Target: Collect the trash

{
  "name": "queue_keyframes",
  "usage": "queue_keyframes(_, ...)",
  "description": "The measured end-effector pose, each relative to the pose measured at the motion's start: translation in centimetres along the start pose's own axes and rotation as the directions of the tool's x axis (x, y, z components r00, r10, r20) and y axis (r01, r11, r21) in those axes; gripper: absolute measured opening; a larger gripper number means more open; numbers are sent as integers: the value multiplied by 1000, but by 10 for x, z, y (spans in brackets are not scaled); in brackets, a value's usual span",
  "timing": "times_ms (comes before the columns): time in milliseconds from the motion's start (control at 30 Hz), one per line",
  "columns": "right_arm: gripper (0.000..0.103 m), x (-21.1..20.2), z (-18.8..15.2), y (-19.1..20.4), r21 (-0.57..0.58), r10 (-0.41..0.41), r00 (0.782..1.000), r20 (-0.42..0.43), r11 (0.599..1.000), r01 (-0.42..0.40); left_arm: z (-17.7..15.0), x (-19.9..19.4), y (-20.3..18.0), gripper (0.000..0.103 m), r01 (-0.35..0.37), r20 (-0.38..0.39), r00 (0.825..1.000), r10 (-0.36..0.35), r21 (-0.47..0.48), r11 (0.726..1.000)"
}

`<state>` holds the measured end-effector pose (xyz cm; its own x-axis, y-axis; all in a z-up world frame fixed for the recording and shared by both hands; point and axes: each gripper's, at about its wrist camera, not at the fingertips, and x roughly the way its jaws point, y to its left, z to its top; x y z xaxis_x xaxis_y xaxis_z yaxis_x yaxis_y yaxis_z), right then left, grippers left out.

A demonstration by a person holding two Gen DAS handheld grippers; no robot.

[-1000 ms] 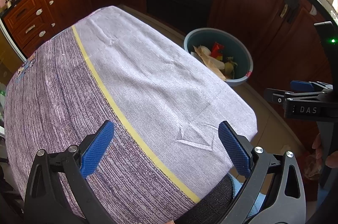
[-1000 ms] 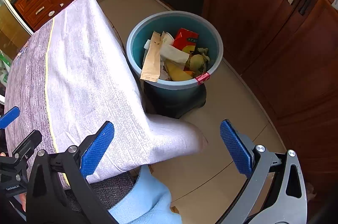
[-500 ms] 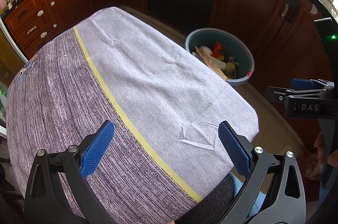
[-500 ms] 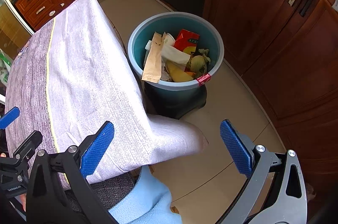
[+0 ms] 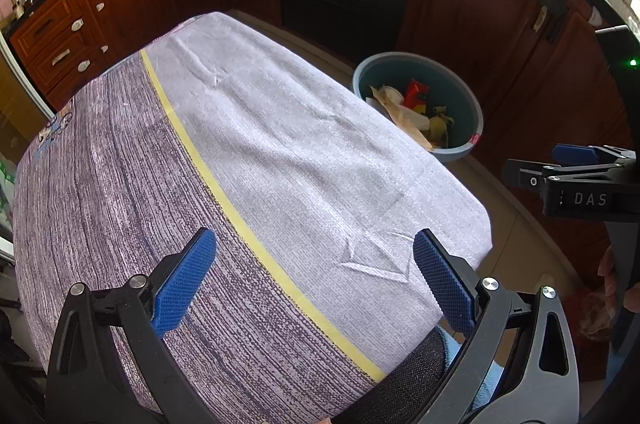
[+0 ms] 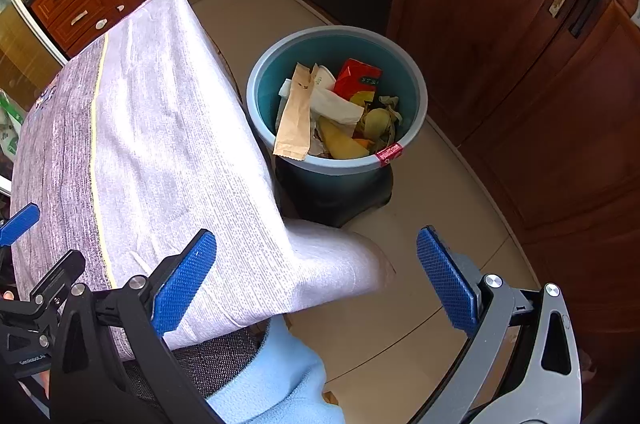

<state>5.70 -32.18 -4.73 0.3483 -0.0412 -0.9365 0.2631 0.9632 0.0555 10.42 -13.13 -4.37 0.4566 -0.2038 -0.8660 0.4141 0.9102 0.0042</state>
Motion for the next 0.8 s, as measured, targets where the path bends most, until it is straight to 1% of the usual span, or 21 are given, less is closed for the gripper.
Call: queue_keyframes(800,96,2,1,3,-14,4,1000,-7,1000,-4,-4,3,2,99,-9,-9,1000,9,-2,1000)
